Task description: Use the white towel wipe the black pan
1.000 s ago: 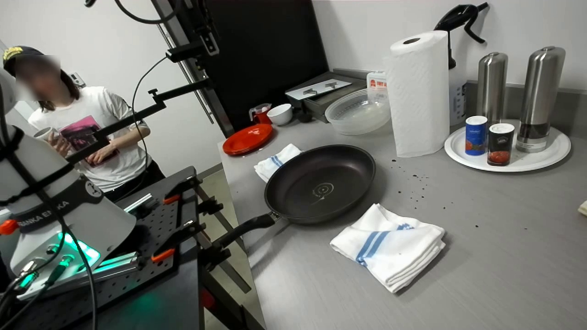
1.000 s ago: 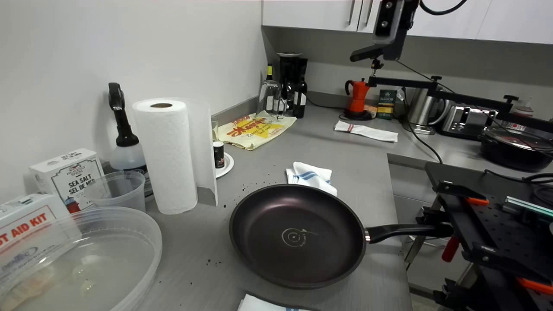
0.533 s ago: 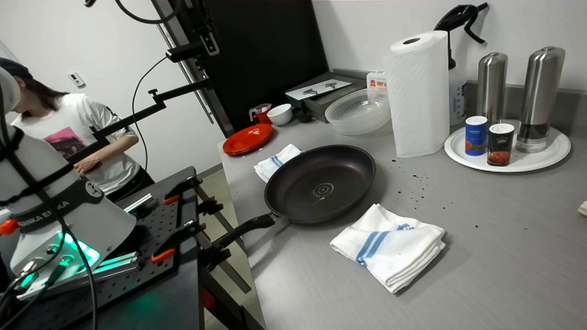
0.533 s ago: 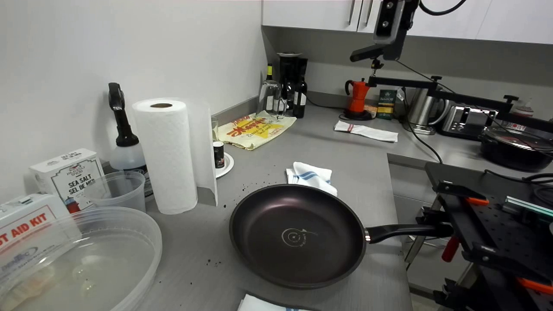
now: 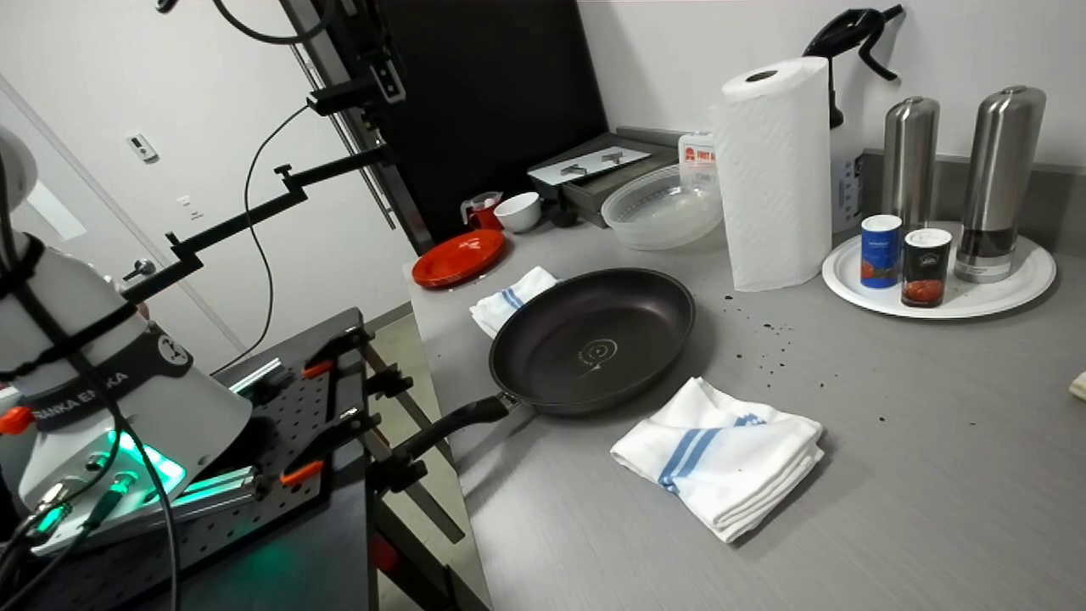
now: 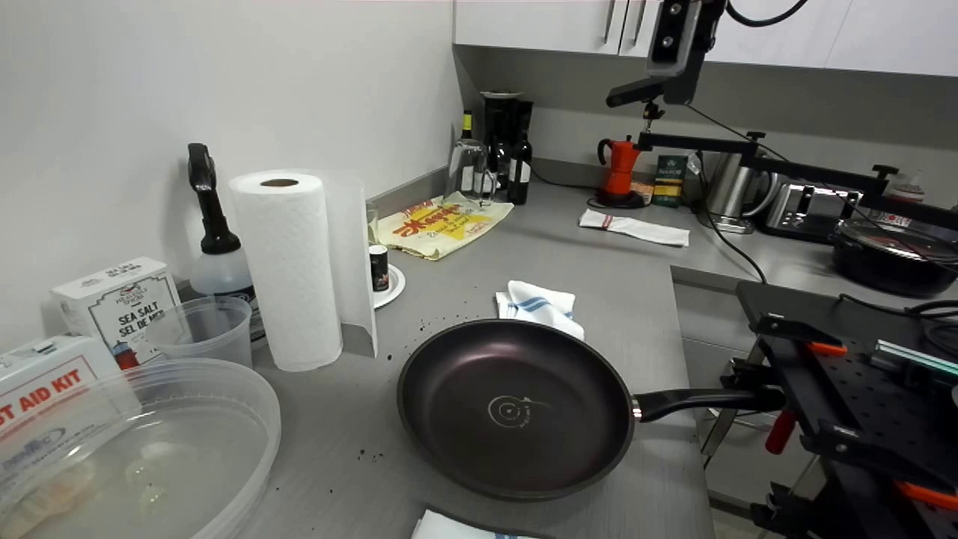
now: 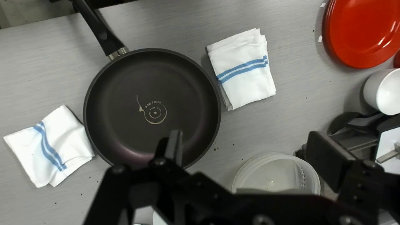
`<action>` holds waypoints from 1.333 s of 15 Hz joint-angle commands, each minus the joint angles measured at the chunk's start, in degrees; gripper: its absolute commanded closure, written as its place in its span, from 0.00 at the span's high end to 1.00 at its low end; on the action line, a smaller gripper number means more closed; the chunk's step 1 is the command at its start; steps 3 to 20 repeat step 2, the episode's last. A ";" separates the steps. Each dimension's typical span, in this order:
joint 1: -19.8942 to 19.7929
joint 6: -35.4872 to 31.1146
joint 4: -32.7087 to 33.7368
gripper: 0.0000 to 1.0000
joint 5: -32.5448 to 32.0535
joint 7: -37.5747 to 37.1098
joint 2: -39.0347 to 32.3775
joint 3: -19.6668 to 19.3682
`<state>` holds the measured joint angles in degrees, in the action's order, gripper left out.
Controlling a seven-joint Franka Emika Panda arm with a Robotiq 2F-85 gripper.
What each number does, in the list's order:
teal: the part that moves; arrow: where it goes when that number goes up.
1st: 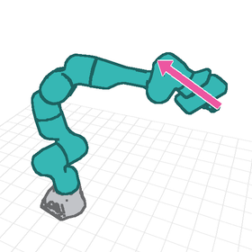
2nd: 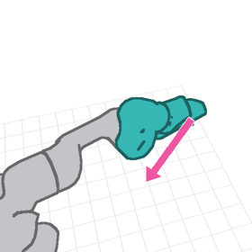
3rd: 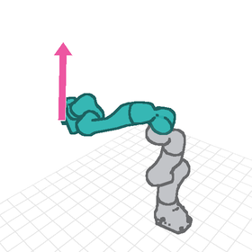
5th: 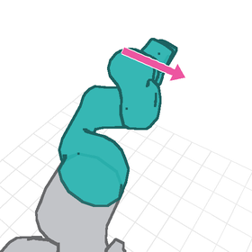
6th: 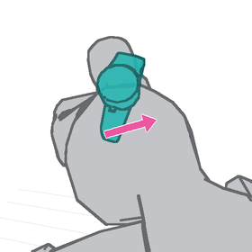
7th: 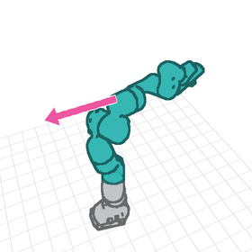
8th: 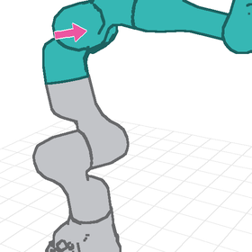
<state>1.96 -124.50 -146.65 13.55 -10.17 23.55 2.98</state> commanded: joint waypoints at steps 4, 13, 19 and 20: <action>0.05 0.12 0.07 1.00 -0.06 -0.03 0.00 -0.07; 0.05 0.12 0.07 1.00 -0.06 -0.03 0.00 -0.07; 0.05 0.12 0.07 1.00 -0.06 -0.03 0.00 -0.07; 0.05 0.12 0.07 1.00 -0.06 -0.03 0.00 -0.07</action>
